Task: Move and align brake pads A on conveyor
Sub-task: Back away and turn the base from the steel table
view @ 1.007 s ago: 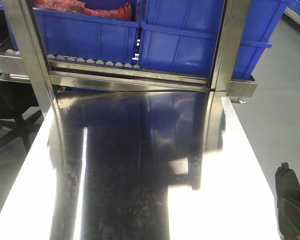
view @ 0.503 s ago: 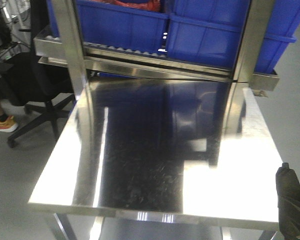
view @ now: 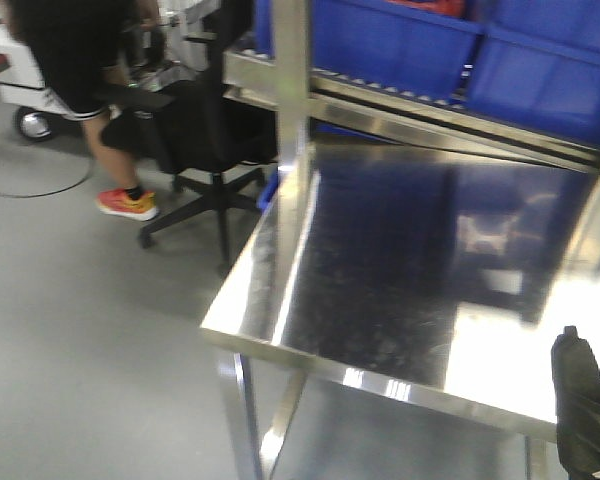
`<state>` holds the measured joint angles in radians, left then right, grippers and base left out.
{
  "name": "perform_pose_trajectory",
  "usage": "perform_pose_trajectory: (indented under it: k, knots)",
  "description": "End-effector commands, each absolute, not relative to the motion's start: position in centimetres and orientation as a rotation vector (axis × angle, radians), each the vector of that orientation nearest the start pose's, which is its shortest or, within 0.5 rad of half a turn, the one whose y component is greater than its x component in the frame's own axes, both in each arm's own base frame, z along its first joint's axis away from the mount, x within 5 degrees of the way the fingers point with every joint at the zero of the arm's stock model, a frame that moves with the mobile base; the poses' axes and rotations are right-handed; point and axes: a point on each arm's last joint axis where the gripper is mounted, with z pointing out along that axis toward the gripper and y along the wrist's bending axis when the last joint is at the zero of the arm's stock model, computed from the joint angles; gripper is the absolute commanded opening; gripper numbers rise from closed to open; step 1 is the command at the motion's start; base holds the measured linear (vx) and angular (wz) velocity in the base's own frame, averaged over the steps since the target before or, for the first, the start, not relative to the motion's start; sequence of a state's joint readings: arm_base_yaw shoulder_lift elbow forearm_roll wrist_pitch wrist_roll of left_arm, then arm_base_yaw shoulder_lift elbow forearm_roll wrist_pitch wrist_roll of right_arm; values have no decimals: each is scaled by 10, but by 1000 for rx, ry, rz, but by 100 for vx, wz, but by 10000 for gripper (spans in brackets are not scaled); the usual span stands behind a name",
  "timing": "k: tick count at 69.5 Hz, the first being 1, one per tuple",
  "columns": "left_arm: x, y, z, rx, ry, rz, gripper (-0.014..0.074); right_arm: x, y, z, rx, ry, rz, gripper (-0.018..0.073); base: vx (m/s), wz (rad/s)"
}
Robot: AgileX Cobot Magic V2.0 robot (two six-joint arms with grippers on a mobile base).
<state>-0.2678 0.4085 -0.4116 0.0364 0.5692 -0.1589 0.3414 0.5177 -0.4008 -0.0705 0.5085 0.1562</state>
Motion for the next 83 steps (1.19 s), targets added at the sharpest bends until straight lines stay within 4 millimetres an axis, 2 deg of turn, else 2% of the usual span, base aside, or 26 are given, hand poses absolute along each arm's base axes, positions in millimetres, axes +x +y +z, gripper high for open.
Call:
perform_pose_trajectory:
  k: [1,39,83]
  knots:
    - [86,-23,290,130,1941,-254,209,102,33,281,-240,1988,236,99,-13,57]
    - [86,-23,290,130,1941,-254,209,102,33,281,-240,1988,236,99,-8,41]
    - [86,-23,290,130,1941,-254,209,102,33,281,-240,1989,236,99,9,37]
